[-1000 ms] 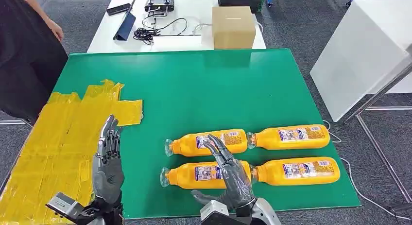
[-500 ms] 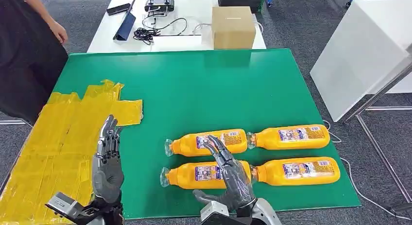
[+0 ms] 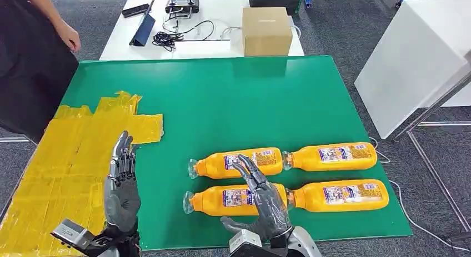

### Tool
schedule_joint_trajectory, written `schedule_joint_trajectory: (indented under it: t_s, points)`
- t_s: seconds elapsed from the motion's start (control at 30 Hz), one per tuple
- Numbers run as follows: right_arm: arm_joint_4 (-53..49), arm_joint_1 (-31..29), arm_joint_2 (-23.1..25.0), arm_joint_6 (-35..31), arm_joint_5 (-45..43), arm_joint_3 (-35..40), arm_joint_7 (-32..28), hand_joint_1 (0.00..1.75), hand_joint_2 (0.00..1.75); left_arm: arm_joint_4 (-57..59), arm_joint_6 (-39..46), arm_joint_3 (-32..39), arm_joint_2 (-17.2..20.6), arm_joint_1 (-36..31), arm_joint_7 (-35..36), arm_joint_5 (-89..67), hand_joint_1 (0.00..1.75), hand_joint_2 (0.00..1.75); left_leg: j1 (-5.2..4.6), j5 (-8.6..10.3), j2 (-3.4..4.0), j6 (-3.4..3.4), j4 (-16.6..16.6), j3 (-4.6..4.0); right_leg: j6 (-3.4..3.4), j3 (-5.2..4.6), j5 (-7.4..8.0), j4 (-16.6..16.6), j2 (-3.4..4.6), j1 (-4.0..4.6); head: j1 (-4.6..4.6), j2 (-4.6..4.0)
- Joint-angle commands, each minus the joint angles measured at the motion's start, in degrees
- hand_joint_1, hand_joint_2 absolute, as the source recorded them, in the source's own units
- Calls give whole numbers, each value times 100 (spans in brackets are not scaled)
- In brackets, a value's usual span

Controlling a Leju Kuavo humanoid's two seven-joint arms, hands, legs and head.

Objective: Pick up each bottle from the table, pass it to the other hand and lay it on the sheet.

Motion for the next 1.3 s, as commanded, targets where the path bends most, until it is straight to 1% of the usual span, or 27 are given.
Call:
schedule_joint_trajectory:
  t_s: [0.03, 0.07, 0.1, 0.13, 0.17, 0.2, 0.23, 0.27, 0.3, 0.37, 0.43, 0.5, 0.57, 0.63, 0.67, 0.7, 0.73, 0.93, 1.0, 1.03, 1.07, 1.1, 1.13, 1.17, 1.23, 1.27, 1.3]
  points:
    - [272, -170, -98, -19, -9, 90, 29, 0, 175, 281, -13, 49, 4, -104, 21, -9, 0, 0, 1, -9, 7, -3, -8, 31, 3, 32, -6, -12, 3, 1, 0, 0]
    - [272, -170, -98, -19, -9, 90, 29, 0, 175, 281, -13, 49, 4, -104, 21, -9, 0, 0, 0, -2, 4, -1, -6, 11, 2, 11, -1, -7, 2, 0, 0, 0]
    - [272, -170, -98, -19, -9, 90, 29, 0, 175, 281, -13, 49, 4, -104, 21, -9, 0, 0, -2, -5, 5, -2, -8, 21, 3, 21, -4, -9, 3, -2, 0, 0]
    - [272, -170, -98, -19, -9, 90, 29, 0, 175, 281, -13, 49, 4, -104, 21, -9, 0, 0, -1, -3, 3, -1, -7, 14, 2, 13, -2, -7, 1, -1, 0, 0]
    - [310, -181, -357, 649, 1078, 233, 1568, 0, 175, 272, -106, 127, -26, -98, 222, -23, 0, 0, 0, -15, 8, -4, -10, 45, 4, 45, -12, -14, 3, 0, 0, 0]
    - [370, -165, -435, 565, 1040, 283, 1578, 0, 175, 266, -169, 190, -50, -91, 235, -42, 0, 0, 0, -4, 4, -1, -7, 17, 3, 18, -2, -10, 2, 0, 0, 0]
    - [396, -154, -458, 521, 1023, 296, 1567, 0, 175, 265, -192, 212, -57, -90, 237, -48, 0, 0, 0, -9, 6, -1, -10, 32, 4, 34, -6, -14, 2, 0, 0, 0]
    - [428, -143, -472, 489, 998, 298, 1552, 0, 175, 258, -211, 229, -63, -85, 237, -50, 0, 0, 0, -6, 4, -1, -10, 25, 3, 26, -4, -13, 2, 0, -2, 0]
    - [430, -157, -484, 477, 993, 320, 1551, 0, 175, 262, -235, 244, -76, -81, 241, -54, 0, 0, 1, -13, 6, -3, -12, 44, 4, 46, -10, -18, 1, 1, -4, 0]
    - [410, -173, -500, 452, 977, 365, 1580, 0, 175, 254, -277, 272, -96, -74, 245, -71, 0, 0, -2, -3, -5, 0, -8, 15, 3, 16, -3, -9, -5, -2, 2, 0]
    - [410, -173, -500, 452, 977, 365, 1580, 0, 175, 254, -277, 272, -96, -74, 245, -71, 0, 0, 1, -13, 13, -2, -9, 34, 4, 33, -6, -14, 9, 1, 0, 0]
    - [389, -182, -513, 436, 966, 392, 1616, 0, 175, 260, -298, 277, -109, -74, 245, -86, 0, 0, 0, -14, 5, -3, -10, 39, 4, 41, -10, -14, 1, 0, -2, 0]
    - [370, -165, -544, 406, 960, 436, 1634, 0, 175, 261, -321, 280, -114, -64, 243, -114, 0, 0, 3, -6, 0, -2, -5, 17, 2, 19, -3, -10, -3, 2, 0, 0]
    - [357, -154, -550, 389, 954, 442, 1639, 0, 175, 268, -330, 277, -112, -74, 241, -127, 0, 0, 2, -18, 6, -4, -10, 47, 4, 50, -13, -16, 1, 0, -2, 0]
    - [352, -149, -546, 373, 954, 434, 1647, 0, 175, 270, -331, 278, -115, -76, 241, -127, 0, 0, 0, -12, 6, -3, -9, 34, 4, 36, -8, -13, 2, -1, -2, 0]
    - [352, -149, -546, 373, 954, 434, 1647, 0, 175, 270, -331, 278, -115, -76, 241, -127, 0, 0, 1, -15, 5, -3, -9, 41, 4, 44, -11, -14, 1, -1, 0, 0]
    - [352, -149, -546, 373, 954, 434, 1647, 0, 175, 270, -331, 278, -115, -76, 241, -127, 0, 0, -1, -7, 2, -2, -8, 23, 3, 24, -5, -10, -1, -2, 0, 0]
    - [352, -149, -546, 373, 954, 434, 1647, 0, 175, 270, -331, 278, -115, -76, 241, -127, 0, 0, -1, -13, 3, -2, -8, 36, 4, 37, -10, -12, -2, -2, 0, 0]
    - [352, -149, -546, 373, 954, 434, 1647, 0, 175, 270, -331, 278, -115, -76, 241, -127, 0, 0, -1, -6, 1, -1, -6, 19, 3, 20, -4, -9, -2, -2, 0, 0]
    - [352, -149, -546, 373, 954, 434, 1647, 0, 175, 270, -331, 278, -115, -76, 241, -127, 0, 0, -1, -13, 5, -2, -9, 38, 4, 39, -10, -13, 0, -1, -2, 0]
    - [352, -149, -546, 373, 954, 434, 1647, 0, 175, 270, -331, 278, -115, -76, 241, -127, 0, 0, 0, -9, 2, -2, -8, 27, 3, 28, -7, -11, -2, -1, 0, 0]
    - [352, -149, -546, 373, 954, 434, 1647, 0, 175, 270, -331, 278, -115, -76, 241, -127, 0, 0, 0, -14, 4, -3, -9, 39, 4, 41, -11, -13, -1, -1, -2, 0]
    - [352, -149, -546, 373, 954, 434, 1647, 0, 175, 270, -331, 278, -115, -76, 241, -127, 0, 0, -1, -3, 1, -1, -6, 12, 2, 13, -2, -7, -2, -2, 0, 0]
    - [352, -149, -546, 373, 954, 434, 1647, 0, 175, 270, -331, 278, -115, -76, 241, -127, 0, 0, 0, -11, 3, -3, -8, 33, 4, 34, -9, -12, -1, -1, -2, 0]
    - [352, -149, -546, 373, 954, 434, 1647, 0, 175, 270, -331, 278, -115, -76, 241, -127, 0, 0, 0, -6, 2, -2, -7, 21, 3, 22, -4, -10, -2, -1, -2, 0]
    - [352, -149, -546, 373, 954, 434, 1647, 0, 175, 270, -331, 278, -115, -76, 241, -127, 0, 0, 2, -21, 7, -5, -10, 55, 5, 58, -16, -17, 1, 1, 0, 0]
    - [352, -149, -546, 373, 954, 434, 1647, 0, 175, 270, -331, 278, -115, -76, 241, -127, 0, 0, -1, -10, 3, -3, -9, 30, 3, 31, -8, -11, -1, -2, -2, 0]
